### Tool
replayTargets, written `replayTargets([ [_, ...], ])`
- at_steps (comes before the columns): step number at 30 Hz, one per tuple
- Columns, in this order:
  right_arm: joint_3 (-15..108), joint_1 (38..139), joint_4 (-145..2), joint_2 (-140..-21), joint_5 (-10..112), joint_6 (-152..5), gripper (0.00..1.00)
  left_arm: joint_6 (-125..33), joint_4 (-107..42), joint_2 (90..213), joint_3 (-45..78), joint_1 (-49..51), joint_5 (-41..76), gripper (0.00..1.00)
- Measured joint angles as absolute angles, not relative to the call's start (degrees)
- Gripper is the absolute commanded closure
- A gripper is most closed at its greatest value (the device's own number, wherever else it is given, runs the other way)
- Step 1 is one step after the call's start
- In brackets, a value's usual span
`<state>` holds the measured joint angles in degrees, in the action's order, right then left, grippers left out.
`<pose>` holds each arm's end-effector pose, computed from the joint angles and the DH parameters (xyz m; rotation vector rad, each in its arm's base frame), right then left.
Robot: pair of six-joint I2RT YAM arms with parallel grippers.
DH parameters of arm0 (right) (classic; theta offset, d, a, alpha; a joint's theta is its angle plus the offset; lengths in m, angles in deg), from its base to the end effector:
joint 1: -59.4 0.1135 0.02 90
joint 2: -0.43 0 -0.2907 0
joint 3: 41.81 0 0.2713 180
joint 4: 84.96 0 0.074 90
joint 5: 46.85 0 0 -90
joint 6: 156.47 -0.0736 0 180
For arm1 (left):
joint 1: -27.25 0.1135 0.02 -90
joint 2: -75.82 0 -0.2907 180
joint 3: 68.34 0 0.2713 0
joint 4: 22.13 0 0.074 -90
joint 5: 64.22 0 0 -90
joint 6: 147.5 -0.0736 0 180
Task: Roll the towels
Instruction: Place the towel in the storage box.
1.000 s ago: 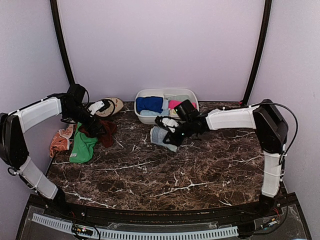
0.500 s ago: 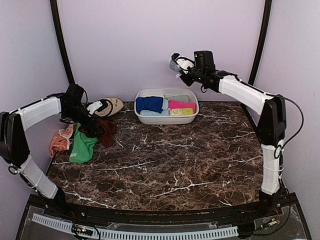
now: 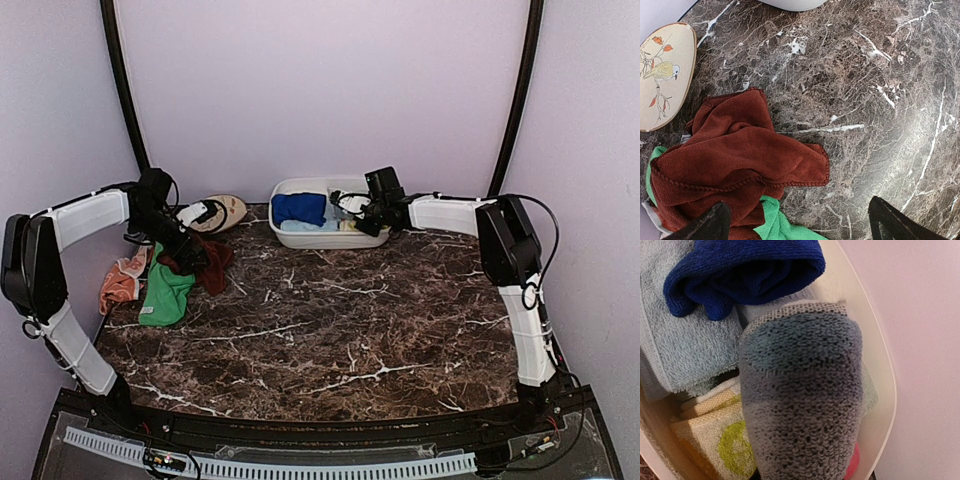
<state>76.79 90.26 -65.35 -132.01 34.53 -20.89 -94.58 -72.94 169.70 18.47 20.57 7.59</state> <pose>0.5225 0.2993 0.1822 -1.2685 1.7525 -0.3105 0.3801 -0.0677 0.2482 1.0446 2.2902 -0.1987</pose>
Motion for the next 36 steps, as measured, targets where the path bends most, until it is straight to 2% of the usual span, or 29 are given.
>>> replayTargets([
  [5, 76.18, 89.93, -65.31, -131.97, 37.07, -20.98, 0.99, -94.32, -73.23, 170.1, 19.15, 20.61, 7.39, 0.01],
  [8, 75.11, 89.73, -65.33, -131.48, 38.07, -21.3, 0.8, -93.88, -73.27, 170.1, 19.33, 20.61, 7.21, 0.01],
  [13, 74.87, 89.6, -65.42, -131.11, 38.68, -22.51, 0.61, -93.22, -73.08, 170.01, 19.33, 20.75, 7.87, 0.01],
  [18, 75.19, 89.27, -64.59, -130.46, 39.38, -23.86, 0.48, -91.98, -71.9, 169.31, 19.3, 22.67, 8.2, 0.01],
  [22, 75.24, 89.21, -63.03, -129.69, 40.13, -24.65, 0.42, -91.26, -71.28, 169.11, 19.3, 24.31, 8.85, 0.01],
  [27, 75.24, 89.1, -60.43, -127.38, 41.11, -25.5, 0.22, -90.62, -70.17, 168.87, 19.3, 25.42, 9.42, 0.01],
  [32, 75.22, 88.64, -58.36, -123.7, 42.16, -26.75, 0.22, -90.23, -68.81, 168.26, 19.3, 26.03, 9.88, 0.01],
  [36, 75.22, 87.85, -57.77, -120.49, 44.3, -29.04, 0.26, -90.23, -68.68, 168.09, 19.3, 26.38, 10.23, 0.01],
])
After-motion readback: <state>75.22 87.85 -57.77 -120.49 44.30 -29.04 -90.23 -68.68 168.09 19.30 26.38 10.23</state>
